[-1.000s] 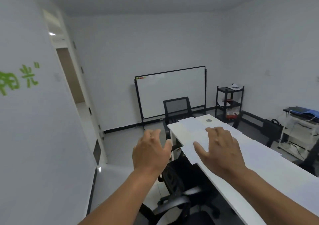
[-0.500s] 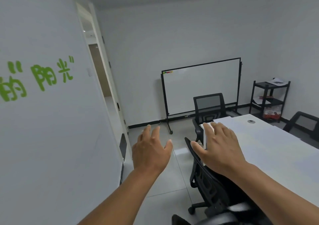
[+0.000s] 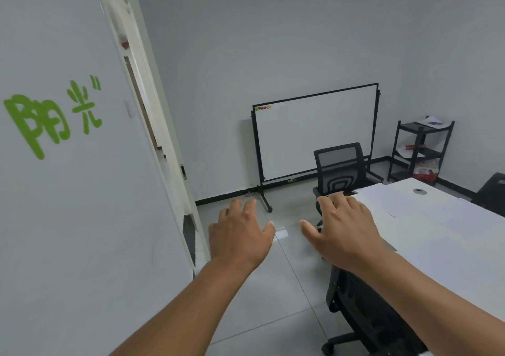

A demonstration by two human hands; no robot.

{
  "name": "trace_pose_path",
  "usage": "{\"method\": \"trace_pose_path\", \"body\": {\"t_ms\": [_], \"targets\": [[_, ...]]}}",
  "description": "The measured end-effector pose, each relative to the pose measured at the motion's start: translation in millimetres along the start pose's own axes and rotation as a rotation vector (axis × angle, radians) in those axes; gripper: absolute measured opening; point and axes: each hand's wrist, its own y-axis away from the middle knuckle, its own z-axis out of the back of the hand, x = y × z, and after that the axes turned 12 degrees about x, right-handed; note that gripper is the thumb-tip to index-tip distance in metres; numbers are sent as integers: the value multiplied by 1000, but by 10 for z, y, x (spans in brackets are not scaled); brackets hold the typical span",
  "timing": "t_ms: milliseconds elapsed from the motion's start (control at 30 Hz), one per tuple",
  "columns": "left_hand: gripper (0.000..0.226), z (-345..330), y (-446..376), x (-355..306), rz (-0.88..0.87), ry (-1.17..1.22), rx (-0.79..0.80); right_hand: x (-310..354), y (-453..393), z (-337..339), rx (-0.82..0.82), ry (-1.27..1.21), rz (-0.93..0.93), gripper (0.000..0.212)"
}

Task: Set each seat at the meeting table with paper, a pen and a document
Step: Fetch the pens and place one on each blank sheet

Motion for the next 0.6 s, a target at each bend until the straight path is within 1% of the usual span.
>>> {"method": "trace_pose_path", "body": {"t_ms": [67, 133, 267, 400, 533, 600], "targets": [[68, 46, -185, 129, 7, -3, 12, 149, -174, -13, -4, 12, 13, 49], [63, 78, -409, 253, 0, -17, 26, 287, -422, -73, -10, 30, 17, 45], [59, 120, -981, 441, -6, -66, 96, 462, -983, -196, 5, 40, 9, 46], [56, 100, -1710, 576, -6, -113, 152, 555, -1742, -311, 42, 34, 18, 47], [56, 136, -2534, 704, 7, -136, 194, 630, -2607, -338, 141, 35, 11, 44], [56, 173, -2879, 756, 6, -152, 209, 665, -2966, -302, 173, 50, 19, 47]]}}
